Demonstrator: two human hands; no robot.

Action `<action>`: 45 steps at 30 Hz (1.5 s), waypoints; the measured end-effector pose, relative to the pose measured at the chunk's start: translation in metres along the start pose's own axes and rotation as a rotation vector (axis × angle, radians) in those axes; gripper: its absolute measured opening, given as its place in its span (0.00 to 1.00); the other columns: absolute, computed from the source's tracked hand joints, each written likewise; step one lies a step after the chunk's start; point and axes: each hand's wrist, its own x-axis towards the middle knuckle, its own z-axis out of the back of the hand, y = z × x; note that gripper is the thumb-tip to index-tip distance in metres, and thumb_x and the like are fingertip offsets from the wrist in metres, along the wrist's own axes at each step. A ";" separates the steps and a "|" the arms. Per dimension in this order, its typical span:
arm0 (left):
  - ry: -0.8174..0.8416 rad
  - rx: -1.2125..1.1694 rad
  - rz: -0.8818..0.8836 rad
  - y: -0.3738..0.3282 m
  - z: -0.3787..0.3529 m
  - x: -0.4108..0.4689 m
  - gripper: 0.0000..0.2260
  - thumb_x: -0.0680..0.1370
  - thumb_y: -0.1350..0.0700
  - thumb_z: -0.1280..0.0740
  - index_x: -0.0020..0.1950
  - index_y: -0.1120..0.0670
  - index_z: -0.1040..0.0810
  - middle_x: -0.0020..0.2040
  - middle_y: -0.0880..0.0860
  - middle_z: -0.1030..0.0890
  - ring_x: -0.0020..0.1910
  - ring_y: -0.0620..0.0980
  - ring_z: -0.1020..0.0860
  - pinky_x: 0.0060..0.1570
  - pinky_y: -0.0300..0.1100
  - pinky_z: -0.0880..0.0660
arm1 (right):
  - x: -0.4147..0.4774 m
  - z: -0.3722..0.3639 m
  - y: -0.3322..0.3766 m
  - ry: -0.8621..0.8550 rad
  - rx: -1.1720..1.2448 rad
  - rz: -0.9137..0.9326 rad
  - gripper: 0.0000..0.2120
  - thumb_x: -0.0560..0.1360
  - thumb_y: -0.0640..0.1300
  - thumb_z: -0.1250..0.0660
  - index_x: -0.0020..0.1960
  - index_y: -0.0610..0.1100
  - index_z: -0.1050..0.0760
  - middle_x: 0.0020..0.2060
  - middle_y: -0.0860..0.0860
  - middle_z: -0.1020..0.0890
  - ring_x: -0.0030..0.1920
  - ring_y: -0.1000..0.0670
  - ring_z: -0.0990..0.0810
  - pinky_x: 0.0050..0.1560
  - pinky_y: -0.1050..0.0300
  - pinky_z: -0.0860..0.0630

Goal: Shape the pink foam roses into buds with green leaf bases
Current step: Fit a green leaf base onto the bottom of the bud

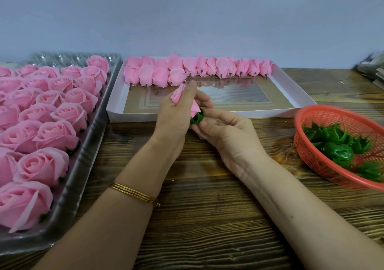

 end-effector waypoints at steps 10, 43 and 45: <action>0.031 0.005 -0.008 0.002 -0.001 0.000 0.20 0.82 0.51 0.39 0.32 0.50 0.19 0.34 0.54 0.17 0.36 0.48 0.19 0.40 0.41 0.23 | 0.001 0.001 0.002 -0.017 0.075 -0.032 0.12 0.71 0.22 0.36 0.52 0.28 0.23 0.39 0.40 0.15 0.41 0.46 0.15 0.48 0.55 0.17; 0.116 0.057 0.065 -0.002 0.001 -0.001 0.18 0.82 0.48 0.39 0.38 0.50 0.15 0.39 0.53 0.17 0.40 0.49 0.18 0.47 0.46 0.22 | 0.001 0.005 0.006 0.042 0.040 -0.147 0.05 0.72 0.30 0.33 0.44 0.37 0.19 0.42 0.44 0.14 0.42 0.49 0.14 0.48 0.58 0.18; 0.121 0.063 0.071 -0.003 0.001 -0.001 0.17 0.82 0.48 0.39 0.40 0.50 0.15 0.40 0.53 0.17 0.41 0.50 0.18 0.50 0.48 0.22 | 0.001 0.004 0.007 0.045 0.035 -0.149 0.06 0.72 0.29 0.33 0.46 0.36 0.19 0.42 0.44 0.14 0.42 0.49 0.15 0.49 0.58 0.18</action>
